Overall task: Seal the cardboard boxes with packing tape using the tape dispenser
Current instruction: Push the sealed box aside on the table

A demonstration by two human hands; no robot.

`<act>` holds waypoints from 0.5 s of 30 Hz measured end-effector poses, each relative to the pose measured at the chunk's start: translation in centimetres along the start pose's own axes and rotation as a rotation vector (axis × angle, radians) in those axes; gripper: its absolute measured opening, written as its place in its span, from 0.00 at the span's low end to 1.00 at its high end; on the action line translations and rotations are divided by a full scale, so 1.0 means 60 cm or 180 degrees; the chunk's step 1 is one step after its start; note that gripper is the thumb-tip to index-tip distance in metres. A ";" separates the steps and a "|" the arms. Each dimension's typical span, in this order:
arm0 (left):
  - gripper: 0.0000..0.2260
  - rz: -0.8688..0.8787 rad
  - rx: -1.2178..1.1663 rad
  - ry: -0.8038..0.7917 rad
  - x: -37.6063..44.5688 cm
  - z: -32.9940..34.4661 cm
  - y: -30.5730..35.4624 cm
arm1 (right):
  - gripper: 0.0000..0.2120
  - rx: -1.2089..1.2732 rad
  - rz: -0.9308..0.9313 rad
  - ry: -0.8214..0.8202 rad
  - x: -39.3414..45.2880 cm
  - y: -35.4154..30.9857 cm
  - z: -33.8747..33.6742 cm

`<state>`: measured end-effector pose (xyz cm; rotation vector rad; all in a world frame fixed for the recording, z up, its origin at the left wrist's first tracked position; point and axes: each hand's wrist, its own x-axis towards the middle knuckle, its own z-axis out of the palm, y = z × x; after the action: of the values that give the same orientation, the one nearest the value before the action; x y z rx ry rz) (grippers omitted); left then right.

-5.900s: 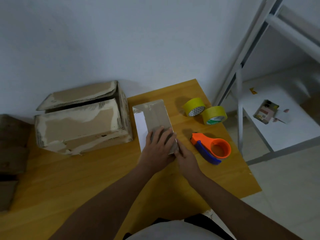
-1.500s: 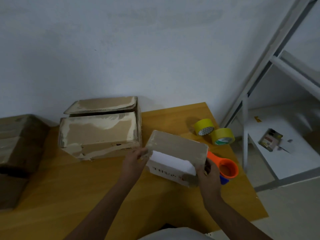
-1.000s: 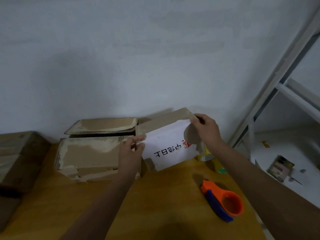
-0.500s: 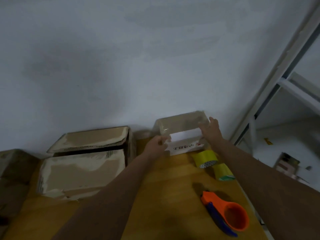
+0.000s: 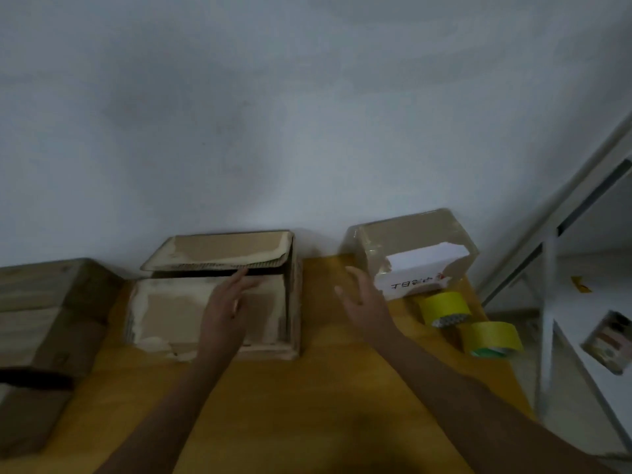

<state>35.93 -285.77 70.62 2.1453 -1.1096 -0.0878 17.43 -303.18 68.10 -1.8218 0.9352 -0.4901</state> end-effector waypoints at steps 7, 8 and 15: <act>0.24 -0.2116 0.0956 0.0056 -0.005 -0.132 -0.199 | 0.29 0.0450 0.0861 -0.0966 -0.056 -0.054 0.129; 0.27 -0.2307 0.0696 0.0000 -0.014 -0.141 -0.217 | 0.29 0.0574 0.0951 -0.1077 -0.063 -0.058 0.139; 0.23 -0.2094 0.0043 -0.0121 -0.077 -0.128 -0.216 | 0.20 -0.0060 0.1031 -0.0453 -0.100 -0.036 0.131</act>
<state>44.70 -273.12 67.21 2.4440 -0.3826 -0.4205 19.92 -293.39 67.12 -1.6560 1.1119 -0.1486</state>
